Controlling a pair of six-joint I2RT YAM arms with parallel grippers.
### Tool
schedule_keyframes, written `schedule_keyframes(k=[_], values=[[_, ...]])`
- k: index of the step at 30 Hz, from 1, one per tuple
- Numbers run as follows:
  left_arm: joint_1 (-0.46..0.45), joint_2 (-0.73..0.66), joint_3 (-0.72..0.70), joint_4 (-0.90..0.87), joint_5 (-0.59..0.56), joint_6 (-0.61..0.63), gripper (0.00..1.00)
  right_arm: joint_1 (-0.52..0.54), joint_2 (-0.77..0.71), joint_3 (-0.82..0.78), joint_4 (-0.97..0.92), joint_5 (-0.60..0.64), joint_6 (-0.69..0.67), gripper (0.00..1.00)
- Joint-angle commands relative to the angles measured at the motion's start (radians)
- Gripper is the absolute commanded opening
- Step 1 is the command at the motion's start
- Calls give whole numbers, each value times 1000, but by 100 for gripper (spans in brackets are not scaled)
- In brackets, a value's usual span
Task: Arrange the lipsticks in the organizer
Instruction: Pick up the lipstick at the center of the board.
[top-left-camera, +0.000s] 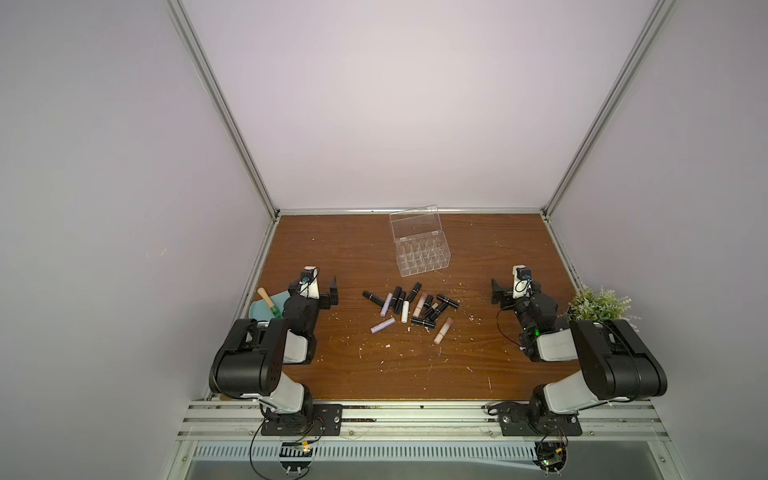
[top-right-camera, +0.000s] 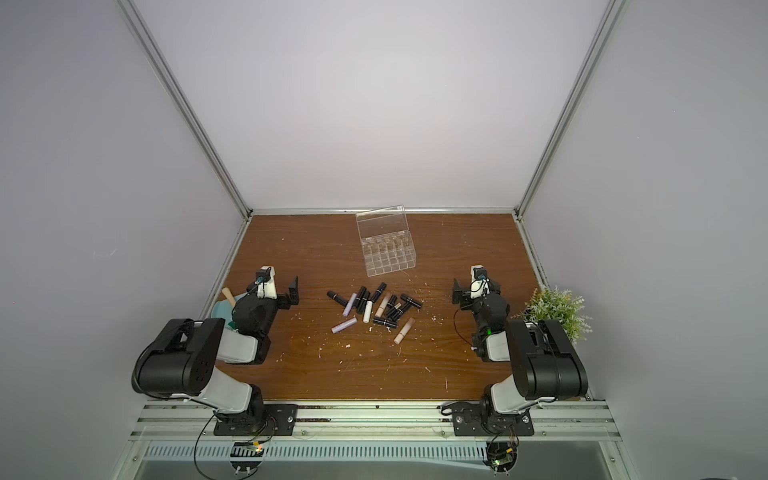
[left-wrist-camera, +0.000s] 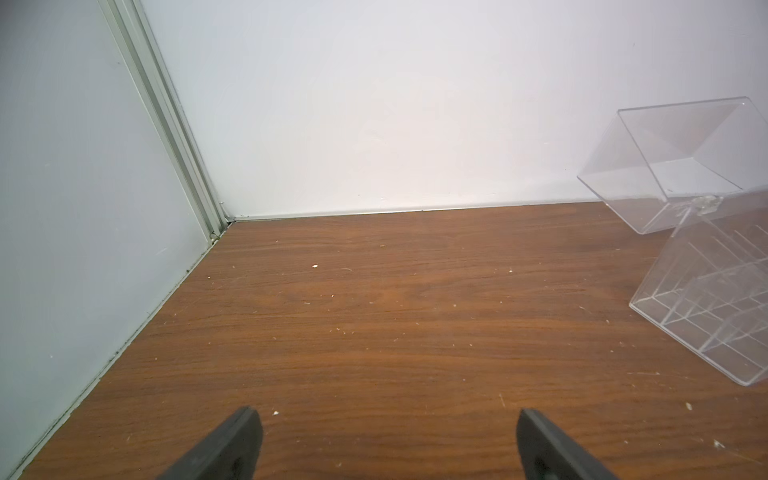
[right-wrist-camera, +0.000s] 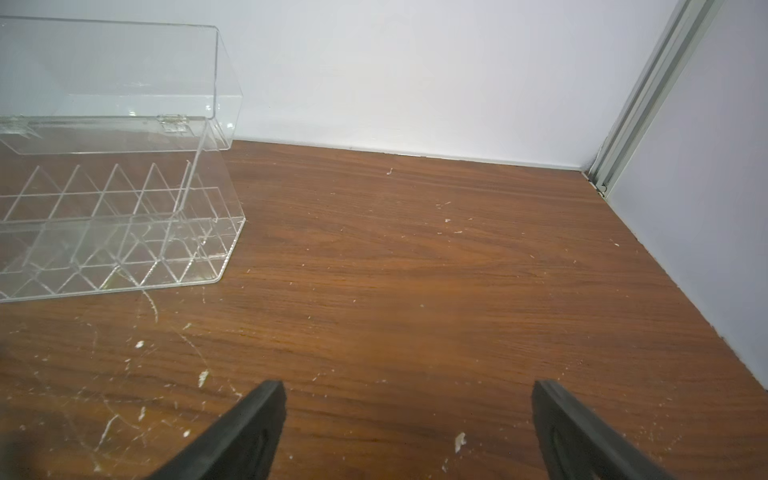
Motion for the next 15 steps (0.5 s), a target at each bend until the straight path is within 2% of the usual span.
schedule_keyframes(k=[1,15], values=[[10,8,8,21,7,5,99,-1,2,13,40,-5,-7,100],[-6,0,1,23,-31,10,99,-1,-12,15,30,54,18,100]])
